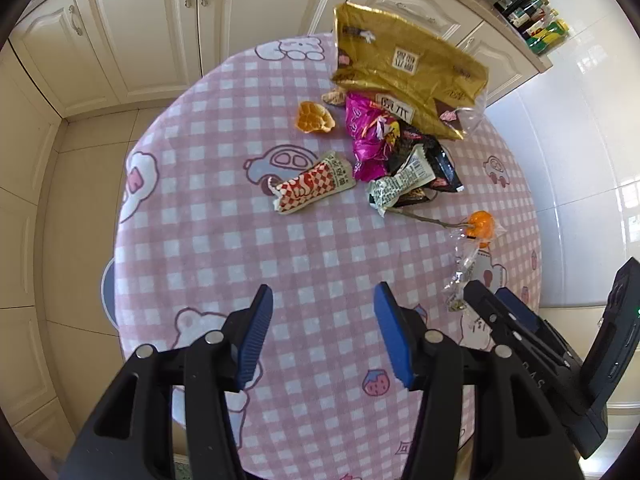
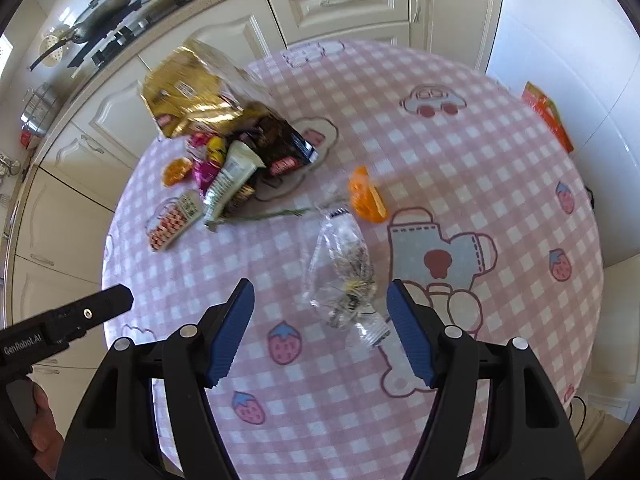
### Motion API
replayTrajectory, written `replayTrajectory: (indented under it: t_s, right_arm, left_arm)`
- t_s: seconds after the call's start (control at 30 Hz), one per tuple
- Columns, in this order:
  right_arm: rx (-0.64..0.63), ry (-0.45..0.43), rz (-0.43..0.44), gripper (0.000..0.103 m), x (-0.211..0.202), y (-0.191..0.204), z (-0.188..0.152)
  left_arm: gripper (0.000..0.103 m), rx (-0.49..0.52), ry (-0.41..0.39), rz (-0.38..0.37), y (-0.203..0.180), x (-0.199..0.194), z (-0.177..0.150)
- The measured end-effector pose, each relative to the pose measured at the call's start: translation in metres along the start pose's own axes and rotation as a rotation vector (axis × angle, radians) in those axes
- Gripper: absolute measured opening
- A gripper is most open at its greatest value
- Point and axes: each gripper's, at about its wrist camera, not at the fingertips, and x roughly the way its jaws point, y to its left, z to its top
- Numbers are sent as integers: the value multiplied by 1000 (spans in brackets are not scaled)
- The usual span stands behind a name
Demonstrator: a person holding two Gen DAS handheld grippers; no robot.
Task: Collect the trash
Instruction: 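Reach the left tool to the checkered wrapper while right tool grasps clear bottle bag, then carry the checkered wrapper and clear bag over the bin and release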
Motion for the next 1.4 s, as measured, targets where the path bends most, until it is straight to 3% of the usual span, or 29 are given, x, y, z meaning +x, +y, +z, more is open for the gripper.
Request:
replayTrajectory:
  t_s: [0.2,0.23,0.27,0.6,0.83,1.1,1.23,1.33,1.4]
  right_arm:
    - [-19,53,50,63,27,-10,3]
    - [-29,62,62,48,30,-9,2]
    - [-39,71,68,41,31,-9,2]
    - [-62,11,130,37,5,-7,9]
    - [-42,-20,164,37,3,1,26]
    - [-24,-17,181,37,14,12,37]
    - [-31,-18,185,37,15,19,38]
    - [-35,-23,189,37,12,23,36]
    - [-42,-28,191,37,9,28,35]
  left_arm:
    - [52,-35,-2,34,7,15,3]
    - [52,-48,-4,39,10,17,3]
    - [53,-55,-7,42,11,20,5]
    - [55,-50,-72,66,17,32,36]
    - [54,141,-131,122,1,40,53]
    - [53,316,-77,185,-21,70,69]
    - [33,313,-91,205,-27,75,66]
    - [18,288,-78,160,-25,71,67]
    - [17,233,-71,107,-17,62,61]
